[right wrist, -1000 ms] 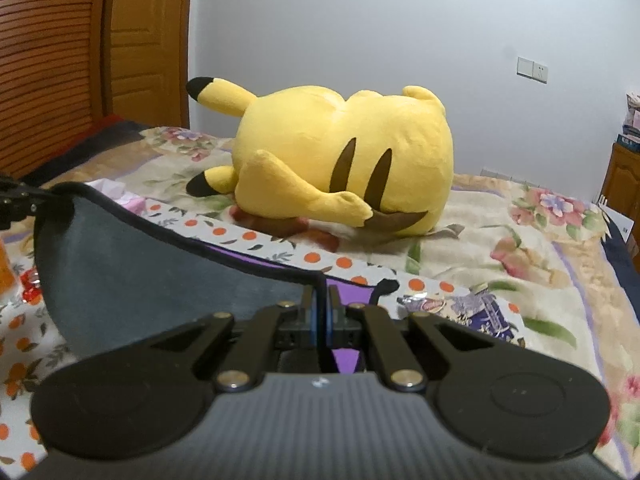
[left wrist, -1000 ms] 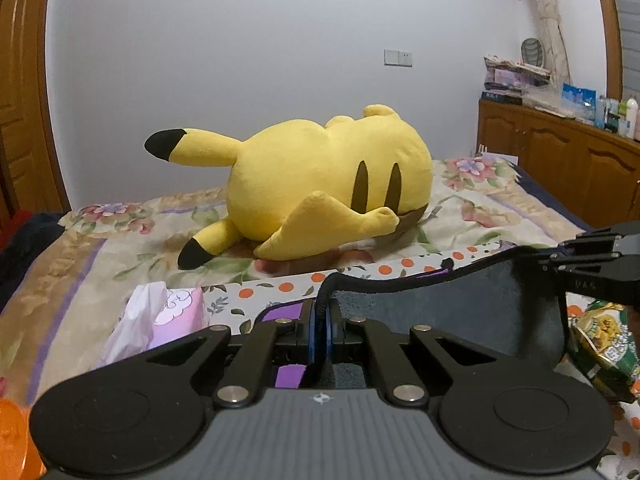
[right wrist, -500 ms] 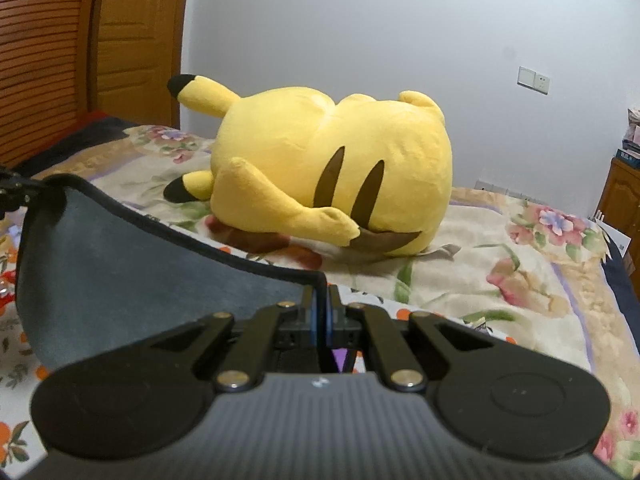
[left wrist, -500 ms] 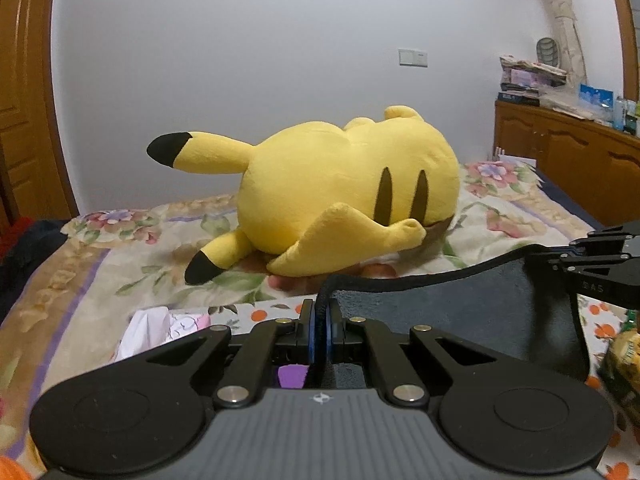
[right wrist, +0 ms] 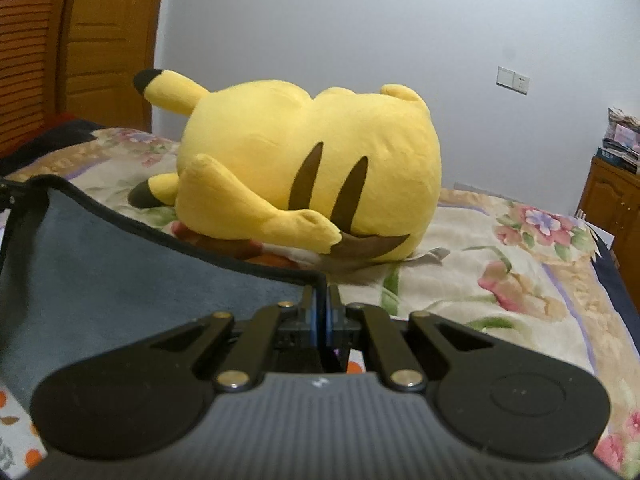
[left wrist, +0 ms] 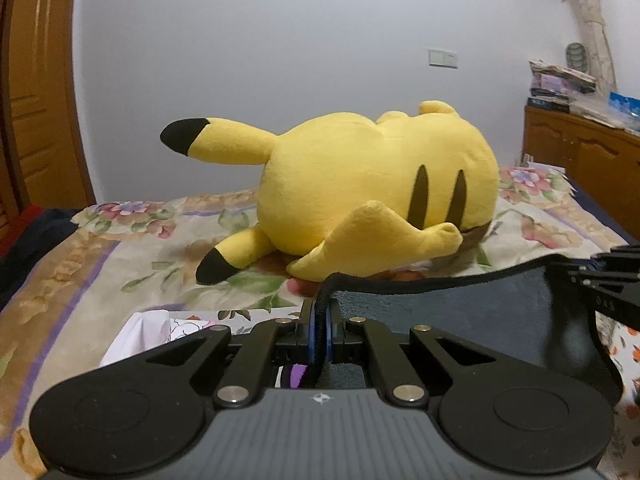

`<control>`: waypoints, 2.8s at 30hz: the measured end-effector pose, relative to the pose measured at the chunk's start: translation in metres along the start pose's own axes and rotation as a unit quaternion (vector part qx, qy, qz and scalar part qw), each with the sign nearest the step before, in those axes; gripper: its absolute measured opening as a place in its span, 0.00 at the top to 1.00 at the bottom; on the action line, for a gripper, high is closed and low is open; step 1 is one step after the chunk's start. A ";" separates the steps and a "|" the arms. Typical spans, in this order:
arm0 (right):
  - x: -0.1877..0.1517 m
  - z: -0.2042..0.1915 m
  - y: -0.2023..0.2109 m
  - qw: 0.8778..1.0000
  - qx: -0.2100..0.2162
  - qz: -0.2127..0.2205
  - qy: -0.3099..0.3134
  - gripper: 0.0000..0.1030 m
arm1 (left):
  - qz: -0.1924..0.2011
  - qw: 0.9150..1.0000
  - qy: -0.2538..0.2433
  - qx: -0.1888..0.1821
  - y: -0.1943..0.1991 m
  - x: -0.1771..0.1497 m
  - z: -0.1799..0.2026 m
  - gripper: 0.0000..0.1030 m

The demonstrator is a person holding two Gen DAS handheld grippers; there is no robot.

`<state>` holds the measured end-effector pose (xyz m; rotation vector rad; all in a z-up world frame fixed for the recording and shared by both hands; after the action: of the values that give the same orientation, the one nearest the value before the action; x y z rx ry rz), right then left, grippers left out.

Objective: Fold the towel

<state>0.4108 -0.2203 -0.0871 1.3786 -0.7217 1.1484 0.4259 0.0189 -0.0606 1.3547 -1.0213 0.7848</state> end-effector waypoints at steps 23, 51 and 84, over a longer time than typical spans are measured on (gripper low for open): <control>-0.024 -0.011 -0.051 0.997 -0.019 -0.067 0.022 0.86 | -0.051 0.998 -0.012 0.025 -0.066 -0.038 0.001 0.93; -0.052 -0.027 0.041 0.994 0.017 -0.096 -0.041 0.39 | -0.088 0.996 -0.025 -0.009 0.005 -0.065 0.025 0.23; -0.053 -0.024 0.155 0.995 0.010 -0.073 -0.071 0.04 | -0.096 0.994 -0.039 -0.029 0.120 -0.073 0.060 0.02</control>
<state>0.2457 -0.2334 -0.0818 1.5157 -0.7001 0.9521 0.2806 -0.0217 -0.0844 1.4188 -0.9514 0.5584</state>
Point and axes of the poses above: each gripper's, at about its wrist camera, not at the fingertips, and y roughly against the way its jaws point, z to its right, x to its top, the point moved 2 cm from there along -y, roughly the way its jaws point, and after that the axes turned 4 degrees about z, right-handed, at the moved point
